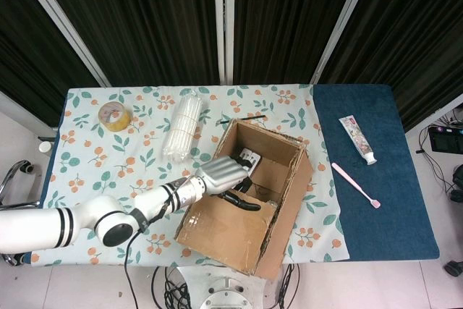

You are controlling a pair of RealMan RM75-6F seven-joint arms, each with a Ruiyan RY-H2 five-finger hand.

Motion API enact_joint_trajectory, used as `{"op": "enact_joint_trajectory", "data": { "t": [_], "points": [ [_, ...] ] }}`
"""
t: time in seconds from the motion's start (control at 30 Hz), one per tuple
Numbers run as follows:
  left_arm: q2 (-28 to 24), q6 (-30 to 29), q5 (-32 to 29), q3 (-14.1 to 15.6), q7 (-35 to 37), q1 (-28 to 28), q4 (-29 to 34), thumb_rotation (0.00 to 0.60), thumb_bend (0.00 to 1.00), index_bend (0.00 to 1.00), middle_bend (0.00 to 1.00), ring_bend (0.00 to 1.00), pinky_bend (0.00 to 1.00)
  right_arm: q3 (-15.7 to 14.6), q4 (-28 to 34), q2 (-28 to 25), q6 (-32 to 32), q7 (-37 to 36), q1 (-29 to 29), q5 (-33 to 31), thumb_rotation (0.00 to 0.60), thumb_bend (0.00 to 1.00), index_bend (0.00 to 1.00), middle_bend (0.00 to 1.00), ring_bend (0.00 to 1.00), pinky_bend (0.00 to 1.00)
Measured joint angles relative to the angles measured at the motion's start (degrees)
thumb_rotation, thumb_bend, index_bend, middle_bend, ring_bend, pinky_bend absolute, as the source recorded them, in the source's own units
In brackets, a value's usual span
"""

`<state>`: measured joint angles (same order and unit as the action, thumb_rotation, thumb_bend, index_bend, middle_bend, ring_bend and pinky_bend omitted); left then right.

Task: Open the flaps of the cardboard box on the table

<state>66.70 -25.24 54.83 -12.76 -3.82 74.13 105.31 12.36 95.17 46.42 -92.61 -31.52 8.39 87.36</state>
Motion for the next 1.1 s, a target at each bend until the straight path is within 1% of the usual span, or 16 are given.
{"op": "enact_joint_trajectory", "data": {
  "t": [0.17, 0.3, 0.5, 0.67, 0.9, 1.1],
  "points": [
    [-3.87, 1.36, -1.74, 0.00, -0.01, 2.00, 1.80, 0.000, 0.00, 0.63, 0.63, 0.13, 0.14, 0.23, -0.24, 0.00, -0.20, -0.46, 0.08, 0.08, 0.600, 0.93, 0.00, 0.00, 0.00, 0.00],
    [-7.72, 3.19, -4.31, 0.73, -0.18, 4.26, 3.93, 0.000, 0.00, 0.63, 0.64, 0.15, 0.14, 0.41, -0.32, -0.02, -0.46, -0.86, 0.07, 0.09, 0.600, 0.92, 0.00, 0.00, 0.00, 0.00],
    [-14.68, 7.35, -9.86, 3.41, 0.34, 9.08, 8.01, 0.000, 0.00, 0.63, 0.64, 0.15, 0.14, 0.44, -0.74, 0.08, -0.77, -1.43, -0.04, 0.25, 0.600, 0.92, 0.00, 0.00, 0.00, 0.00],
    [-20.20, 12.03, -13.93, 5.69, 2.79, 13.60, 11.15, 0.000, 0.00, 0.63, 0.64, 0.15, 0.14, 0.42, -1.09, 0.27, -1.30, -2.02, -0.22, 0.53, 0.600, 0.92, 0.00, 0.00, 0.00, 0.00],
    [-25.71, 18.07, -16.14, 7.51, 7.38, 17.98, 12.75, 0.000, 0.00, 0.62, 0.64, 0.15, 0.14, 0.48, -1.06, 0.04, -2.19, -2.41, -0.52, 1.09, 0.600, 0.92, 0.00, 0.00, 0.00, 0.00],
    [-28.39, 21.75, -16.10, 8.11, 11.38, 19.38, 13.18, 0.000, 0.00, 0.61, 0.65, 0.16, 0.14, 0.36, -0.95, 0.02, -2.19, -2.47, -0.50, 1.40, 0.600, 0.92, 0.00, 0.00, 0.00, 0.00]
  ]
}}
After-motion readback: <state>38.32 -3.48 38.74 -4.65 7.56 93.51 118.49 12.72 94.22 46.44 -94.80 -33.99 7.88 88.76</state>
